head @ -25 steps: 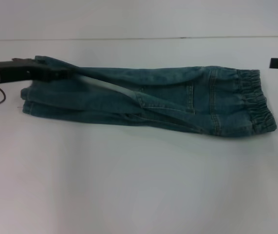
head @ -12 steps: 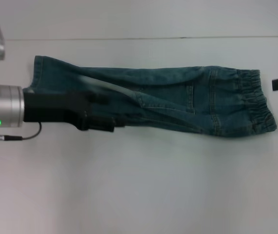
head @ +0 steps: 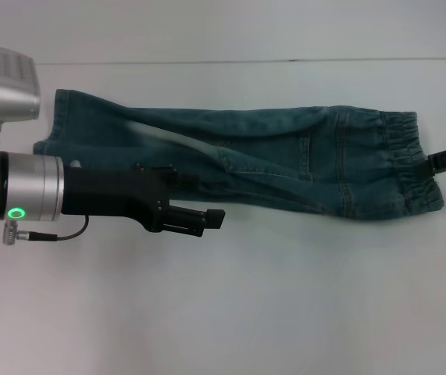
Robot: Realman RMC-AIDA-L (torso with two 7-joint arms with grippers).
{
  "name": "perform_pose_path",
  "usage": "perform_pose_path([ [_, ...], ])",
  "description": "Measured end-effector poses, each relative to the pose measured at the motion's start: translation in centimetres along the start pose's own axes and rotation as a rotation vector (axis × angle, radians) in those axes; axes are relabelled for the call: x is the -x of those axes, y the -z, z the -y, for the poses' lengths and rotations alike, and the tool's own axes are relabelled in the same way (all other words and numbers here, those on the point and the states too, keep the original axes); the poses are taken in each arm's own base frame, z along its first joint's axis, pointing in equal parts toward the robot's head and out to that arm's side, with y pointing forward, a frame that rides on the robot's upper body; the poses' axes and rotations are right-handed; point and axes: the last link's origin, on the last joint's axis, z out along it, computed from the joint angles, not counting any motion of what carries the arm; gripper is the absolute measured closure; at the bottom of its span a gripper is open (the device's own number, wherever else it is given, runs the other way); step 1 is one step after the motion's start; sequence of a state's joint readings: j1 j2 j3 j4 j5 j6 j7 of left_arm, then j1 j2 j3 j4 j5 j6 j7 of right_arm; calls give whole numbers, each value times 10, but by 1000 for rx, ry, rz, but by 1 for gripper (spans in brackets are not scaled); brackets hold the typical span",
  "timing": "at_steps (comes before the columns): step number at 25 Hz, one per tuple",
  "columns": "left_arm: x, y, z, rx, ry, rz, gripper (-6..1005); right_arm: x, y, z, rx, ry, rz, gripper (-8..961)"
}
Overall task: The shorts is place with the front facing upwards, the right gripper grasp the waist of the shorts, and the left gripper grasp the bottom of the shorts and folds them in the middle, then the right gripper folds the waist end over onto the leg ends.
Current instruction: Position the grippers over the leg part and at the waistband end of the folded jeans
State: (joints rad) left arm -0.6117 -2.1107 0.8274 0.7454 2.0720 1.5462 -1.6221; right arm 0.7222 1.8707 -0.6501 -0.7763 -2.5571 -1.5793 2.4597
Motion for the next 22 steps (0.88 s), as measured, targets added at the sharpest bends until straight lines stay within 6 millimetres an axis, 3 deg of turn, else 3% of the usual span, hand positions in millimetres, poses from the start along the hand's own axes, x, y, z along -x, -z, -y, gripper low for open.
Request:
perform_pose_path([
  [8, 1, -3, 1, -3, 8, 0, 115, 1, -28, -3, -47, 29, -33, 7],
  [22, 6, -13, 0, 9, 40, 12, 144, 3, -60, -18, -79, 122, -30, 30],
])
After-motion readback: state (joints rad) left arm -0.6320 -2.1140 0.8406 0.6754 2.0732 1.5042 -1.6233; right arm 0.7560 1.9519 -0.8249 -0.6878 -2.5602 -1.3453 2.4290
